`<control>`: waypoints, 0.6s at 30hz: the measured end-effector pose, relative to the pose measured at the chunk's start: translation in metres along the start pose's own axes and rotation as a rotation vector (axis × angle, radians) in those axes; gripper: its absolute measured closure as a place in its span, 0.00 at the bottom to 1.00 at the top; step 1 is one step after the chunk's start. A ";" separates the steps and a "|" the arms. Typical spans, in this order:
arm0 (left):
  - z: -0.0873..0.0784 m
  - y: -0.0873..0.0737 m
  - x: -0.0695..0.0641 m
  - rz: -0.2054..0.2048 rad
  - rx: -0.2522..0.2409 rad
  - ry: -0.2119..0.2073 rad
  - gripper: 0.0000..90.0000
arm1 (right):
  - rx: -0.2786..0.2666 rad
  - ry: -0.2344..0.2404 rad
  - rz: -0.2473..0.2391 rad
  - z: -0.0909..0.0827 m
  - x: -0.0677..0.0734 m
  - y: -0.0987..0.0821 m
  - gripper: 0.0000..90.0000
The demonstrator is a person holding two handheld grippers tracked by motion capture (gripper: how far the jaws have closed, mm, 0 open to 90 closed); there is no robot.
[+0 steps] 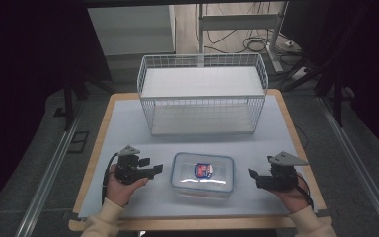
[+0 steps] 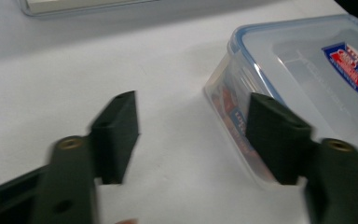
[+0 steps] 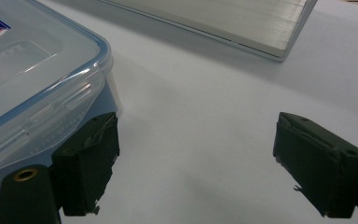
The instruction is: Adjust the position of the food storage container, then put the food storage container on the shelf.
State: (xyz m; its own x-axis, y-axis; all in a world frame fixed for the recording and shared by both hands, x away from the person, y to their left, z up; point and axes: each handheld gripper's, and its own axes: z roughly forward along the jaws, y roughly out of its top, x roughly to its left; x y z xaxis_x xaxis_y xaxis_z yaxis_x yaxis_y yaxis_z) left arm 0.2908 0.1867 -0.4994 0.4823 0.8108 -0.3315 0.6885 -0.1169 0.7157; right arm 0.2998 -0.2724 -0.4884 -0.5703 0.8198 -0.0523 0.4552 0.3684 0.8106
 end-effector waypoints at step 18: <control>0.016 0.006 -0.007 -0.049 0.061 -0.089 0.18 | 0.009 0.048 -0.039 -0.003 0.009 0.000 0.14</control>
State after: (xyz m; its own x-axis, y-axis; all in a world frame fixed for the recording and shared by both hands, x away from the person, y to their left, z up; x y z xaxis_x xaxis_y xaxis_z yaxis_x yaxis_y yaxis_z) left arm 0.3002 0.1717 -0.5026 0.4916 0.7624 -0.4209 0.7429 -0.1149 0.6595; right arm 0.2927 -0.2659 -0.4874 -0.6200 0.7826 -0.0557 0.4378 0.4041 0.8031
